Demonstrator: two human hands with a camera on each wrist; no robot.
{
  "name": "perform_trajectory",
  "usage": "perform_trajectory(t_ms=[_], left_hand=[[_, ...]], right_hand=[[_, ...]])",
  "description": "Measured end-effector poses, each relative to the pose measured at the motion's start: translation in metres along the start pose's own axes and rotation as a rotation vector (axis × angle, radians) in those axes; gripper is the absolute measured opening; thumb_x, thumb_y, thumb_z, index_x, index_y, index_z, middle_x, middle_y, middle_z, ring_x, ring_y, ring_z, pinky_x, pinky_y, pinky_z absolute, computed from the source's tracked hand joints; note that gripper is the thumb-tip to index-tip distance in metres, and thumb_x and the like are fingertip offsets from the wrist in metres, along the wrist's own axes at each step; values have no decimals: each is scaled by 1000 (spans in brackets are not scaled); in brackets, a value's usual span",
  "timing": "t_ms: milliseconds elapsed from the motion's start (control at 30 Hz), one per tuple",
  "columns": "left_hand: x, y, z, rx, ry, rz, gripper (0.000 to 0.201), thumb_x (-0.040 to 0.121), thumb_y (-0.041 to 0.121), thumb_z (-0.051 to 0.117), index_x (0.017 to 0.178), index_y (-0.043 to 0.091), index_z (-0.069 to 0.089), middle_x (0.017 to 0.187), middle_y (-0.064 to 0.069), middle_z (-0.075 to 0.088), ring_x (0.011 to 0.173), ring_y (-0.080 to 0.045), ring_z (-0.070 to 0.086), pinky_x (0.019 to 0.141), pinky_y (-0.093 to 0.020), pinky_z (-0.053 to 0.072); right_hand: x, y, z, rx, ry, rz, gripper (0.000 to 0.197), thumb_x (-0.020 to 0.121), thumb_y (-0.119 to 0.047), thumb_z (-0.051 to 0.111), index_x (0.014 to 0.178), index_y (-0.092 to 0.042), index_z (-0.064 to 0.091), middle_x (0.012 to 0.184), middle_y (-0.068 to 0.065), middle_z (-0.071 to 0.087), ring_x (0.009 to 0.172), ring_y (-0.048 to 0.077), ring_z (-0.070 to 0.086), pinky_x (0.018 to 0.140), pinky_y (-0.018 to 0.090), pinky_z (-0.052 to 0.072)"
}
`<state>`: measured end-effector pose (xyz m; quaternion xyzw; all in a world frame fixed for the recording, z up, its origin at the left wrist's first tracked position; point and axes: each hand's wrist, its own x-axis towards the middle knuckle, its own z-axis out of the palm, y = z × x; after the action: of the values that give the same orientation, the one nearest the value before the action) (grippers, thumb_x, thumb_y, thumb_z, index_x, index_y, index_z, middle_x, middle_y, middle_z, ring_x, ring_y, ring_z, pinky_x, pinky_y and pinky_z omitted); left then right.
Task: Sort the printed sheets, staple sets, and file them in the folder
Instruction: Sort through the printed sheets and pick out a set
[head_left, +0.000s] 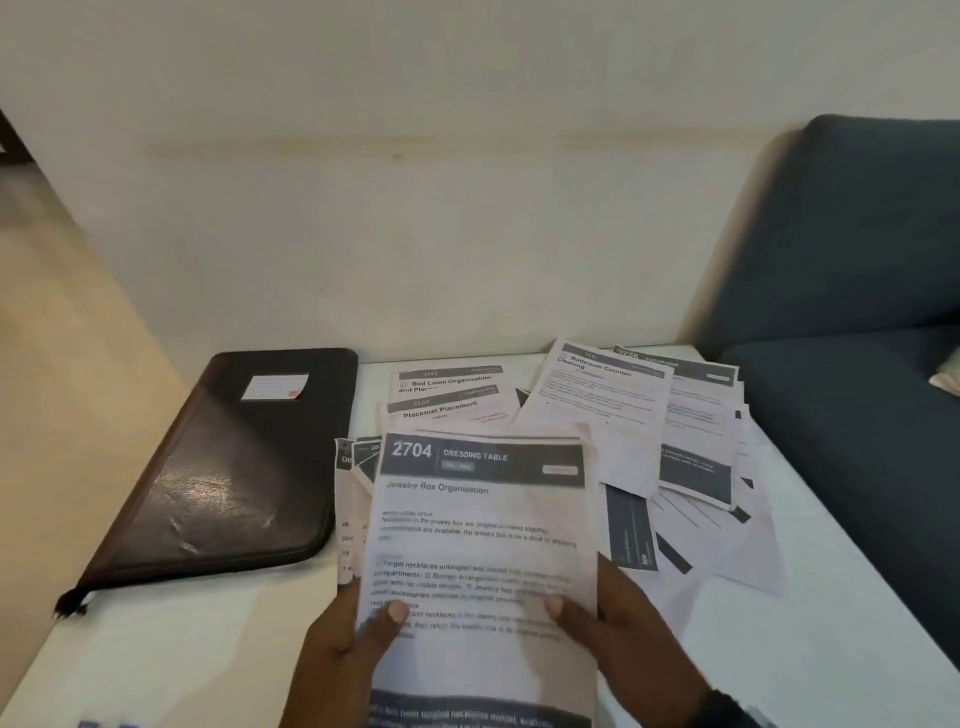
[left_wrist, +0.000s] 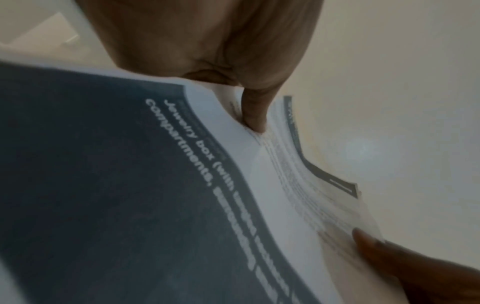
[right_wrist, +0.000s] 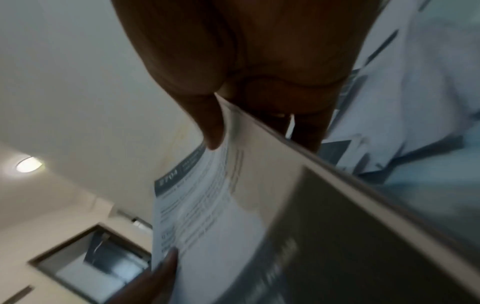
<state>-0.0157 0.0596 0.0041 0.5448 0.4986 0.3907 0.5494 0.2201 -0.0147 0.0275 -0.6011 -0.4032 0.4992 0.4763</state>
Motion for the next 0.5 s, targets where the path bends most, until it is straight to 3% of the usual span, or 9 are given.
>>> perform_trajectory(t_ms=[100, 167, 233, 267, 367, 467, 500], left_hand=[[-4, 14, 4, -66, 156, 144, 30, 88, 4, 60, 105, 27, 68, 100, 8, 74, 93, -8, 69, 78, -25, 51], [-10, 27, 6, -93, 239, 216, 34, 86, -2, 59, 104, 27, 66, 96, 16, 74, 90, 1, 68, 76, -17, 54], [-14, 37, 6, -90, 234, 266, 37, 82, -7, 61, 101, 25, 64, 89, 25, 72, 84, 10, 65, 71, -4, 49], [-16, 41, 6, -107, 225, 261, 38, 80, -7, 64, 99, 25, 65, 87, 25, 72, 81, 11, 65, 67, -2, 48], [-17, 46, 0, -203, 177, 145, 25, 67, 20, 80, 88, 32, 72, 85, 20, 73, 78, 3, 68, 62, -14, 53], [-14, 44, -8, -215, 152, 100, 37, 56, 27, 92, 86, 34, 72, 81, 22, 73, 83, -8, 68, 74, -32, 50], [-13, 44, -8, -216, 118, 118, 47, 43, 40, 94, 85, 39, 73, 84, 20, 73, 81, -7, 69, 74, -32, 49]], right_hand=[[-2, -10, 13, -119, 128, -191, 35, 94, -10, 58, 124, -28, 59, 117, -14, 69, 112, 8, 63, 99, 41, 50], [-3, -23, 19, -89, 183, -261, 31, 95, -11, 58, 119, -30, 62, 112, -14, 70, 106, 9, 65, 92, 37, 54], [-6, -29, 20, -38, 189, -310, 25, 93, -15, 61, 114, -30, 63, 107, -13, 72, 102, 10, 68, 87, 34, 57], [-7, -30, 19, -11, 176, -326, 23, 91, -17, 64, 113, -27, 65, 107, -11, 73, 101, 12, 68, 85, 33, 57], [-9, -22, 12, 69, 114, -327, 31, 78, -21, 77, 109, -25, 71, 107, 3, 74, 101, 23, 70, 84, 39, 57], [-10, -16, 6, 58, 26, -293, 42, 75, -14, 77, 110, -34, 69, 110, 6, 73, 104, 27, 69, 87, 45, 56], [-9, -15, 4, 53, 6, -292, 44, 75, -12, 76, 111, -36, 69, 110, 5, 73, 105, 27, 68, 87, 43, 56]])
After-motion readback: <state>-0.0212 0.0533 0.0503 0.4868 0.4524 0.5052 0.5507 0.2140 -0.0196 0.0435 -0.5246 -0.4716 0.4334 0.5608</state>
